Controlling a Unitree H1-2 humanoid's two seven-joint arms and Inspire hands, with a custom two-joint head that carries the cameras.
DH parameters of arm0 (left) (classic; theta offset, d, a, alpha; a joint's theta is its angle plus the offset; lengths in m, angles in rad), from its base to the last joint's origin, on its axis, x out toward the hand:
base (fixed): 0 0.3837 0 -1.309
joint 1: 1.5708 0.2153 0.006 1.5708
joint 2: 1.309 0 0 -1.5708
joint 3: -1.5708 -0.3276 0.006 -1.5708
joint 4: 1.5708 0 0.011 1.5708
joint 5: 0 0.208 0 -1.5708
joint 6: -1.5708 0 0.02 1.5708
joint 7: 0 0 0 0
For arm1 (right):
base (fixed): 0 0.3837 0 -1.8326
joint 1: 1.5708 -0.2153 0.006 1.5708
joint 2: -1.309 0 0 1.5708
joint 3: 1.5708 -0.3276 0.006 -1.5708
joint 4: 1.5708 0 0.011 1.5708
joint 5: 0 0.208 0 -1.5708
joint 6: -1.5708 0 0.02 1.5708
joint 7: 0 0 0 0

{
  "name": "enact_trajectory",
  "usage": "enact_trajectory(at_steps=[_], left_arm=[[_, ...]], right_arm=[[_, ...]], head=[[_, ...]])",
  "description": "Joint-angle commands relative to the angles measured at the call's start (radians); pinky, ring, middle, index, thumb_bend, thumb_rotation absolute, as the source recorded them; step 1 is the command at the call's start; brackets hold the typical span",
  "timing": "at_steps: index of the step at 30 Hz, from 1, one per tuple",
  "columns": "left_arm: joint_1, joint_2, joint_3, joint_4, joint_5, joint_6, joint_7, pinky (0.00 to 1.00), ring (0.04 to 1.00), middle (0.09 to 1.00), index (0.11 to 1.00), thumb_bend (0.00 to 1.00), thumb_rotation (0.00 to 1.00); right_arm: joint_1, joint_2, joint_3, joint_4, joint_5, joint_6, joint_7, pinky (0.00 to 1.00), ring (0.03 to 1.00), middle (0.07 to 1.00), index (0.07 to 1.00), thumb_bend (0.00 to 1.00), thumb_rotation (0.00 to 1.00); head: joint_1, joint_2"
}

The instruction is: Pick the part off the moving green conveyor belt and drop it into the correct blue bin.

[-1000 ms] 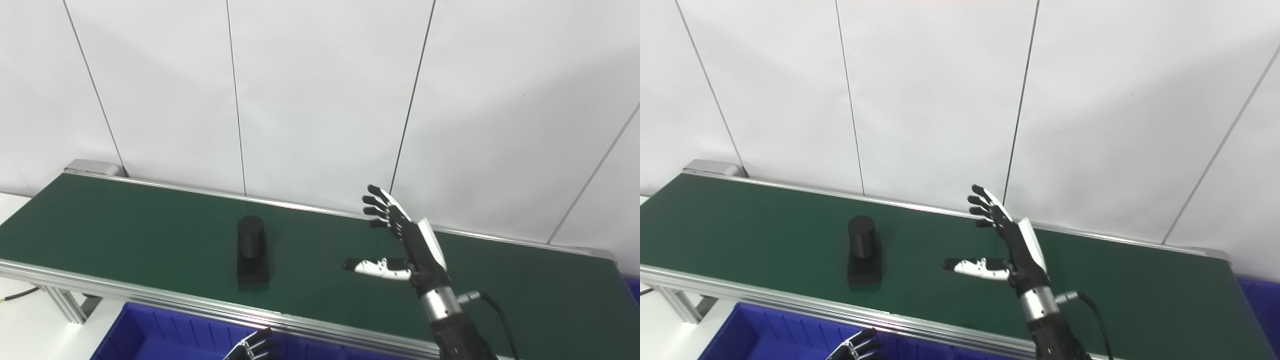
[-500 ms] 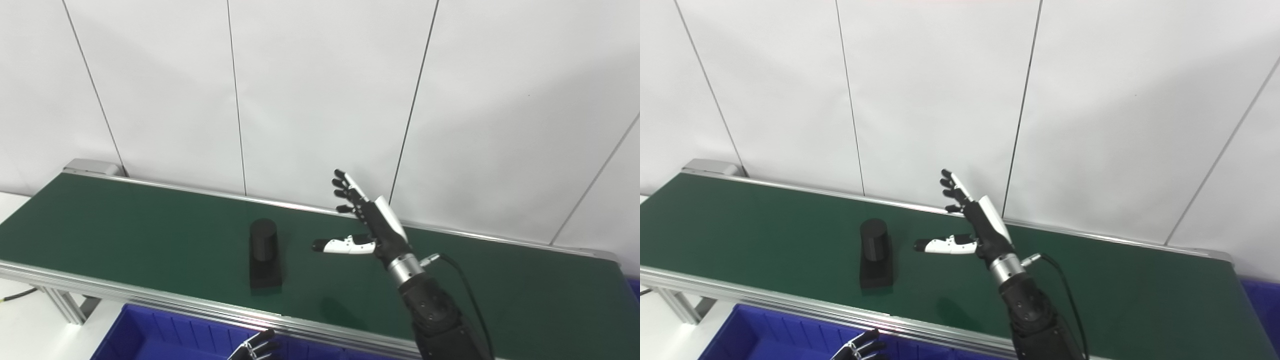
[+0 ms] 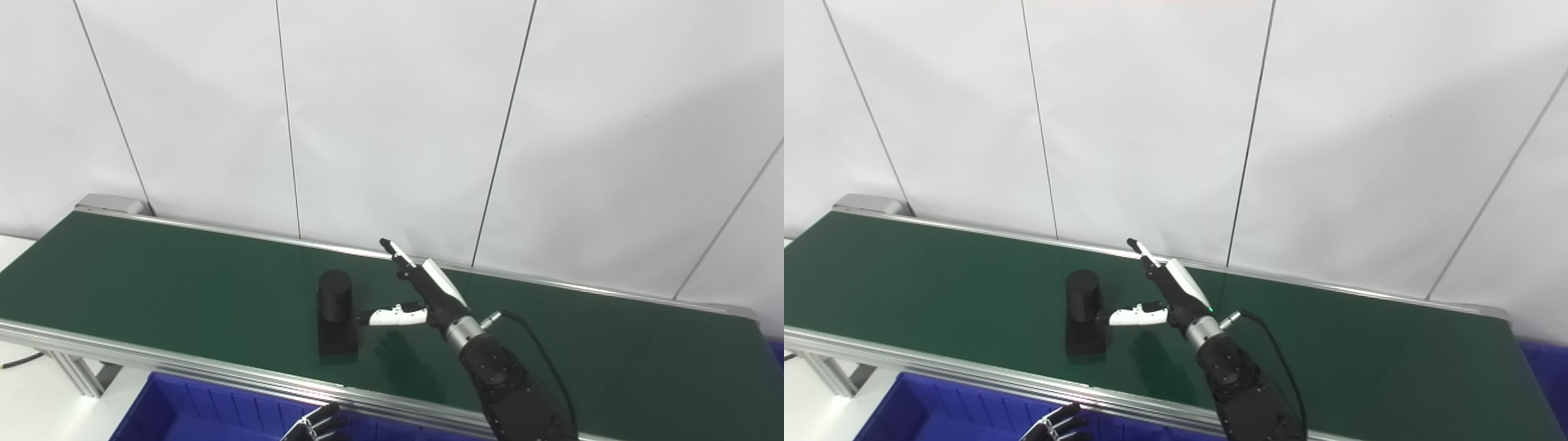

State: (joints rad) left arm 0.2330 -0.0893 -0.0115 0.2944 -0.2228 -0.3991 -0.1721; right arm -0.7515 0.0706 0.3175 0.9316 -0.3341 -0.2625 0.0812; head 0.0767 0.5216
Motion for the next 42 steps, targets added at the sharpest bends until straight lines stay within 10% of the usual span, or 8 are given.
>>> enact_trajectory(at_steps=[1,9,14,23,27,29,42], left_arm=[[-0.008,-0.014,0.002,-0.015,-0.003,-0.046,0.000,0.64,0.663,0.722,0.751,0.55,0.00],[-0.011,-0.023,0.003,-0.010,0.003,-0.058,0.001,0.64,0.662,0.723,0.754,0.55,0.00],[-0.015,-0.025,0.007,-0.005,0.010,-0.060,0.009,0.64,0.659,0.718,0.747,0.56,0.00],[-0.013,-0.026,0.010,-0.017,0.010,-0.060,0.007,0.63,0.657,0.711,0.742,0.59,0.00],[-0.003,-0.031,0.004,-0.045,0.016,-0.062,0.008,0.62,0.640,0.705,0.742,0.60,0.00],[0.005,-0.033,0.000,-0.063,0.011,-0.053,0.007,0.63,0.644,0.707,0.744,0.59,0.00],[0.029,-0.039,-0.008,-0.074,0.004,-0.063,0.004,0.64,0.647,0.713,0.752,0.62,0.00]], right_arm=[[-0.072,0.016,0.003,0.006,-0.006,-0.065,-0.028,1.00,1.000,1.000,1.000,0.92,0.40],[-0.111,0.030,0.013,0.095,-0.014,-0.092,-0.042,1.00,1.000,1.000,1.000,0.91,0.38],[-0.152,0.051,0.011,0.209,-0.017,-0.127,-0.092,1.00,0.793,0.986,1.000,0.89,0.33],[-0.201,0.102,-0.050,0.357,0.023,-0.177,-0.253,0.99,0.906,0.941,0.977,0.85,0.22],[-0.214,0.118,-0.091,0.390,0.056,-0.192,-0.292,0.54,0.681,0.874,0.928,0.80,0.06],[-0.223,0.124,-0.116,0.408,0.085,-0.181,-0.271,0.50,0.636,0.872,0.927,0.79,0.03],[-0.231,0.154,-0.153,0.442,0.149,-0.092,-0.207,0.62,0.699,0.824,0.832,0.81,0.00]], head=[[0.003,-0.001],[0.023,-0.005],[0.038,-0.015],[0.042,-0.004],[0.046,-0.006],[0.052,-0.007],[0.073,0.004]])
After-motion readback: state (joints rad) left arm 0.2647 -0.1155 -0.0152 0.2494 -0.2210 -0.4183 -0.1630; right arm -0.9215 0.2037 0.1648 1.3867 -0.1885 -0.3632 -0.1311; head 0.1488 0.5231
